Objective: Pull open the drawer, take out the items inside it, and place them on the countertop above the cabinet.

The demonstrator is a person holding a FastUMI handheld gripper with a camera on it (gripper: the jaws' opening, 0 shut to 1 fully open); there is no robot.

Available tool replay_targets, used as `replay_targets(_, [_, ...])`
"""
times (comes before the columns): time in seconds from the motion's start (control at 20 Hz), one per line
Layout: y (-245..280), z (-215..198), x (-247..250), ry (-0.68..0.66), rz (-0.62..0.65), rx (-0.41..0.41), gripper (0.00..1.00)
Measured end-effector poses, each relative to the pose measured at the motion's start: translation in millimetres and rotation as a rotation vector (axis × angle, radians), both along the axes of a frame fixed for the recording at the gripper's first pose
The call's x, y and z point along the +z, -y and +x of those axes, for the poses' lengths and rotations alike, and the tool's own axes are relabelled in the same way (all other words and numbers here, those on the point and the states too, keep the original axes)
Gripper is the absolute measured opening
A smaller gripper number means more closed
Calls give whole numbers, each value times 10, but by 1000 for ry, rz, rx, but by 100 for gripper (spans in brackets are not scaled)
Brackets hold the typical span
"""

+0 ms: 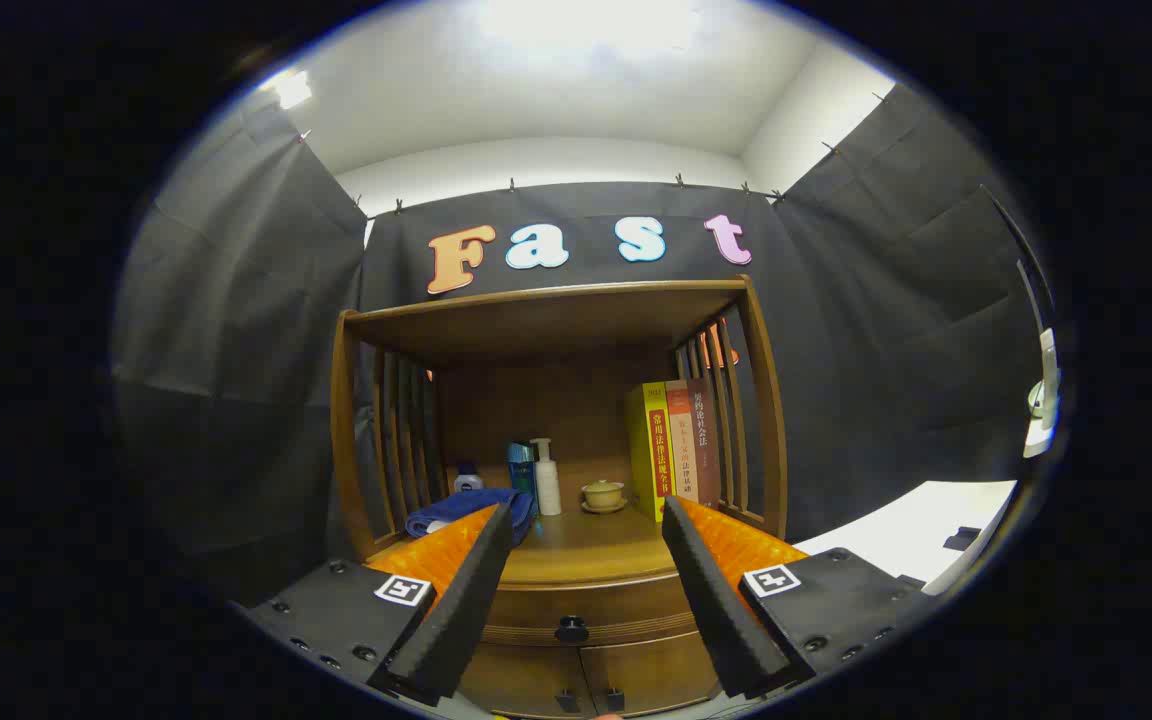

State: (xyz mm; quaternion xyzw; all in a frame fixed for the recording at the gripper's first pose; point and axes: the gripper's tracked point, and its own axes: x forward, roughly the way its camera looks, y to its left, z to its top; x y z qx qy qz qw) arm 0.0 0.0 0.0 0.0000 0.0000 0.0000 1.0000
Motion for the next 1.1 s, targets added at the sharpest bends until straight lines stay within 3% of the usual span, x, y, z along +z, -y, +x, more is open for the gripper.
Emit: replay_targets(1.1, [-127,-37,-101,-27,21,34,98])
